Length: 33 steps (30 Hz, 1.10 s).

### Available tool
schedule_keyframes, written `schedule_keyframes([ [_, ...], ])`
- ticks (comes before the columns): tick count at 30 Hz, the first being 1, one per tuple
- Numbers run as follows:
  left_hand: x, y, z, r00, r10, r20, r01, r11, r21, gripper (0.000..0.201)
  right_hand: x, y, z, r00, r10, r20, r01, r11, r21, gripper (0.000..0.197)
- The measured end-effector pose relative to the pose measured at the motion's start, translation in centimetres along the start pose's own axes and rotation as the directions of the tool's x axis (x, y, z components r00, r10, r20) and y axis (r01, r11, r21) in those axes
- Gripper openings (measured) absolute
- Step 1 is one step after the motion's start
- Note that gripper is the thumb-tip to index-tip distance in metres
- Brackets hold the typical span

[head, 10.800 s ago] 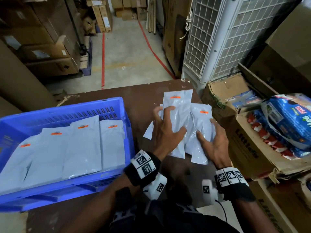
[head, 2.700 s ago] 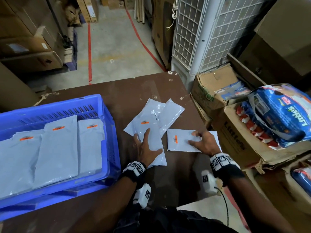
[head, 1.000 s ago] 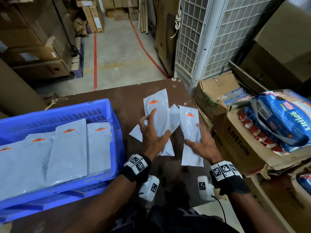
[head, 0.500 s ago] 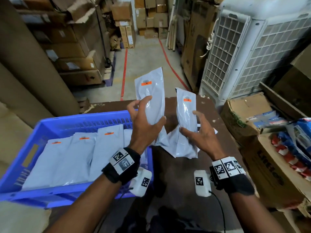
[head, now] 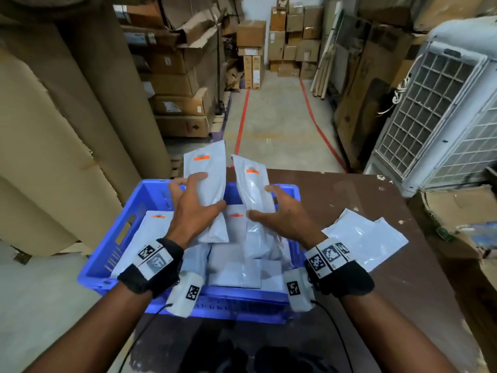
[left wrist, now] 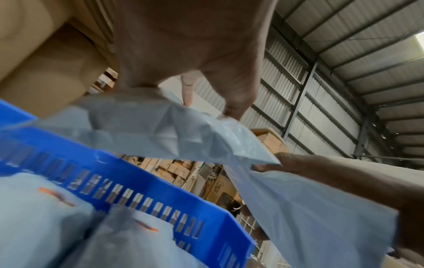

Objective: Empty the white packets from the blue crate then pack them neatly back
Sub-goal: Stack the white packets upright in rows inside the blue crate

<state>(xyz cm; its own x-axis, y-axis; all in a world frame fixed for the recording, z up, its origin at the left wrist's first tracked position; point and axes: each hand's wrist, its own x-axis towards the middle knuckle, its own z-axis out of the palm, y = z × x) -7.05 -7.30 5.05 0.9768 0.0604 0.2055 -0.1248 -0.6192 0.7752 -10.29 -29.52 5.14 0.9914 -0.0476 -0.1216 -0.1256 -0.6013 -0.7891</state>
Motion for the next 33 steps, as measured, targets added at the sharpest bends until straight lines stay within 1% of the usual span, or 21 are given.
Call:
schedule_keyframes([
  [3, 0.5, -2.6, -2.1, 0.994, -0.089, 0.057, 0.086, 0.995, 0.058, 0.068, 1.0, -1.6, 2.2, 0.996, 0.012, 0.088, -0.005, 0.997, -0.081, 0.092],
  [5, 0.7, -3.9, -3.5, 0.985, -0.140, 0.103, 0.129, 0.985, 0.112, 0.072, 1.9, -2.5, 3.7, 0.992, 0.030, 0.124, -0.013, 0.990, -0.138, 0.090],
  [7, 1.2, -5.3, -4.8, 0.966, -0.208, 0.152, 0.178, 0.966, 0.188, 0.075, 2.8, -3.4, 5.3, 0.987, 0.054, 0.153, -0.027, 0.985, -0.170, 0.089],
  [10, 2.2, -7.5, -6.4, 0.932, -0.308, 0.192, 0.245, 0.924, 0.295, 0.087, 3.5, -4.8, 7.4, 0.981, 0.074, 0.179, -0.034, 0.976, -0.216, 0.089],
  [13, 3.0, -9.2, -7.7, 0.897, -0.380, 0.227, 0.263, 0.870, 0.418, 0.094, 4.0, -6.2, 9.8, 0.976, 0.092, 0.196, -0.039, 0.966, -0.255, 0.089],
  [16, 3.4, -10.6, -8.5, 0.858, -0.438, 0.267, 0.268, 0.826, 0.495, 0.098, 4.5, -7.4, 12.2, 0.968, 0.126, 0.215, -0.056, 0.950, -0.307, 0.084],
  [21, 3.2, -12.5, -8.6, 0.796, -0.488, 0.359, 0.229, 0.791, 0.568, 0.103, 4.4, -8.8, 15.2, 0.962, 0.174, 0.209, -0.078, 0.912, -0.404, 0.079],
  [24, 3.2, -13.9, -8.6, 0.768, -0.510, 0.388, 0.187, 0.757, 0.626, 0.098, 3.7, -9.2, 16.8, 0.968, 0.164, 0.192, -0.060, 0.887, -0.458, 0.078],
  [26, 3.3, -14.5, -8.7, 0.750, -0.523, 0.404, 0.158, 0.736, 0.658, 0.094, 3.3, -9.3, 17.6, 0.961, 0.169, 0.217, -0.047, 0.877, -0.478, 0.081],
  [28, 3.5, -14.6, -9.0, 0.716, -0.541, 0.441, 0.109, 0.711, 0.694, 0.095, 3.0, -9.7, 18.0, 0.945, 0.183, 0.269, -0.018, 0.855, -0.519, 0.083],
  [31, 4.4, -14.1, -9.7, 0.666, -0.549, 0.505, 0.028, 0.694, 0.719, 0.091, 3.0, -10.7, 17.4, 0.947, 0.171, 0.273, 0.014, 0.824, -0.566, 0.073],
  [33, 5.4, -13.7, -10.3, 0.668, -0.516, 0.537, -0.025, 0.705, 0.709, 0.086, 3.6, -11.1, 16.7, 0.957, 0.125, 0.260, 0.058, 0.800, -0.598, 0.063],
])
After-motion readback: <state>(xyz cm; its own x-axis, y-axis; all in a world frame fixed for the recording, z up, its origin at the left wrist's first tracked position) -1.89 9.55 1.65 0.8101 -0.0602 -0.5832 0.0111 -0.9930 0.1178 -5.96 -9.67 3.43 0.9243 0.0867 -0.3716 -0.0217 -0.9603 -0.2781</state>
